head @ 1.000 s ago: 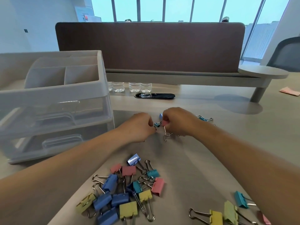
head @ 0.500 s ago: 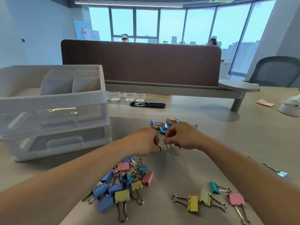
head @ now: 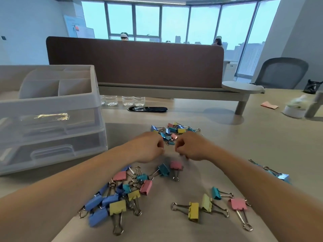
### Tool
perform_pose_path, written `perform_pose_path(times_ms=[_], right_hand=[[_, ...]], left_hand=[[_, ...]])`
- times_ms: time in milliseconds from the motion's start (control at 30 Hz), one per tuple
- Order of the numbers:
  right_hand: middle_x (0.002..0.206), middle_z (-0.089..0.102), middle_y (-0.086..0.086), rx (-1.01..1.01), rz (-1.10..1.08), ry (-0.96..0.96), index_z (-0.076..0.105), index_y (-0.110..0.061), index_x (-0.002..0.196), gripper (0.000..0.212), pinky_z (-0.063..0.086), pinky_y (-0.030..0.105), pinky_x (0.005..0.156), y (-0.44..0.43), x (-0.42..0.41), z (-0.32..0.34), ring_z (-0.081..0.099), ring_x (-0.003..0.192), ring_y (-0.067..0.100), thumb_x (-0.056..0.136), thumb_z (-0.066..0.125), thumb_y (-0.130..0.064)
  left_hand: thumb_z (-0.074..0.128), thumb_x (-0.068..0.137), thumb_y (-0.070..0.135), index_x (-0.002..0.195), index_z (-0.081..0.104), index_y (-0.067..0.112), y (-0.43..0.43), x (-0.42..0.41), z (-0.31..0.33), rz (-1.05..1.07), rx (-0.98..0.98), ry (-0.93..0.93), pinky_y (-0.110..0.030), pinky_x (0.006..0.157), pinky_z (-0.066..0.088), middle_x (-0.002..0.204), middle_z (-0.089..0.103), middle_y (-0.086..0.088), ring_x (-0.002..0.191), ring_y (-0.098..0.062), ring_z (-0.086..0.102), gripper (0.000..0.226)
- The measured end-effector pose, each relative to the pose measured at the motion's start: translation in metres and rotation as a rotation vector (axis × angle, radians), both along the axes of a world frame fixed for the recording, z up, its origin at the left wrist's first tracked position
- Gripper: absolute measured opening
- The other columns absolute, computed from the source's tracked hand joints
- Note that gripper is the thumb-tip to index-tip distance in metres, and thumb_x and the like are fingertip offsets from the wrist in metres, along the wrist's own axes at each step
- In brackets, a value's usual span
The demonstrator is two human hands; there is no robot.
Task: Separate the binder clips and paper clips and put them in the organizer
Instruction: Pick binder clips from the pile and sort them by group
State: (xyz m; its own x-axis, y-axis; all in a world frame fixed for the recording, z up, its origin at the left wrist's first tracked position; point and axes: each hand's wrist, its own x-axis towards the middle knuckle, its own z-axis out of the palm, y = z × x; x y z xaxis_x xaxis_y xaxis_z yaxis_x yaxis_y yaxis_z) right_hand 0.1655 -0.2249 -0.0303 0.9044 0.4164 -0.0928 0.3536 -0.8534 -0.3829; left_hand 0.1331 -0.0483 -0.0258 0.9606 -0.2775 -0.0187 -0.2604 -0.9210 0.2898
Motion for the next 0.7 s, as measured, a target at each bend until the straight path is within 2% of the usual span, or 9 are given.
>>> perform_pose_path(times_ms=[67,133,200,267,367,433,567,633,700], right_hand=[[0.088,0.067,-0.003,-0.015,-0.051,-0.123,0.071,-0.016,0.091,0.014,0.048,0.028,0.073,-0.001,0.013,-0.005,0.059,0.076,0.011,0.092,0.057,-0.012],[0.105,0.068,0.000,-0.040,-0.067,-0.216,0.072,-0.020,0.103,0.018,0.051,0.031,0.081,-0.001,0.027,-0.010,0.061,0.088,0.016,0.091,0.059,-0.017],[0.119,0.062,0.002,-0.061,-0.048,-0.248,0.068,-0.022,0.116,0.027,0.050,0.035,0.088,0.001,0.040,-0.013,0.061,0.102,0.022,0.091,0.060,-0.020],[0.124,0.056,0.001,-0.082,-0.011,-0.233,0.063,-0.025,0.125,0.035,0.048,0.034,0.089,0.005,0.049,-0.013,0.058,0.108,0.024,0.090,0.064,-0.023],[0.124,0.051,-0.001,-0.161,0.050,-0.226,0.058,-0.032,0.130,0.047,0.047,0.034,0.085,0.009,0.060,-0.012,0.057,0.108,0.026,0.085,0.071,-0.028],[0.125,0.050,0.000,-0.207,0.086,-0.219,0.056,-0.034,0.132,0.049,0.046,0.036,0.085,0.011,0.064,-0.012,0.056,0.109,0.027,0.085,0.071,-0.032],[0.117,0.061,0.001,-0.220,0.113,-0.193,0.061,-0.031,0.124,0.037,0.049,0.034,0.081,0.013,0.070,-0.015,0.059,0.100,0.023,0.087,0.068,-0.031],[0.111,0.063,0.000,-0.194,0.118,-0.177,0.063,-0.029,0.119,0.032,0.046,0.031,0.075,0.012,0.070,-0.013,0.059,0.097,0.022,0.088,0.067,-0.029],[0.106,0.062,0.000,-0.181,0.114,-0.164,0.064,-0.024,0.114,0.028,0.041,0.029,0.070,0.012,0.068,-0.011,0.059,0.093,0.021,0.087,0.067,-0.027]], left_hand=[[0.054,0.097,0.026,0.107,0.066,0.014,0.004,0.016,-0.003,0.033,0.015,-0.039,-0.036,0.084,0.050,0.107,0.064,-0.004,0.096,-0.020,0.059,0.020],[0.055,0.096,0.023,0.113,0.065,0.013,0.009,0.036,-0.007,0.049,0.030,-0.082,-0.035,0.086,0.049,0.113,0.063,-0.005,0.100,-0.022,0.058,0.022],[0.058,0.093,0.022,0.116,0.065,0.013,0.012,0.054,-0.011,0.044,0.033,-0.128,-0.034,0.088,0.047,0.116,0.060,-0.007,0.104,-0.023,0.057,0.026],[0.061,0.090,0.020,0.119,0.064,0.012,0.014,0.071,-0.014,0.030,0.036,-0.151,-0.034,0.091,0.046,0.118,0.059,-0.007,0.109,-0.025,0.056,0.030],[0.063,0.088,0.018,0.122,0.063,0.015,0.012,0.089,-0.017,0.002,0.038,-0.170,-0.033,0.092,0.046,0.121,0.060,-0.006,0.112,-0.023,0.055,0.034],[0.063,0.085,0.018,0.118,0.066,0.018,0.010,0.097,-0.021,-0.009,0.045,-0.159,-0.030,0.088,0.047,0.118,0.062,-0.005,0.109,-0.022,0.057,0.033],[0.060,0.081,0.010,0.092,0.066,0.012,0.003,0.102,-0.025,-0.038,0.087,-0.138,-0.033,0.071,0.048,0.100,0.060,-0.010,0.088,-0.026,0.059,0.013],[0.058,0.080,0.009,0.092,0.067,0.007,0.001,0.101,-0.025,-0.041,0.096,-0.140,-0.040,0.072,0.051,0.097,0.057,-0.011,0.082,-0.027,0.060,0.015],[0.060,0.081,0.010,0.092,0.067,0.006,0.001,0.100,-0.026,-0.039,0.095,-0.133,-0.039,0.072,0.051,0.099,0.053,-0.011,0.080,-0.028,0.060,0.013]])
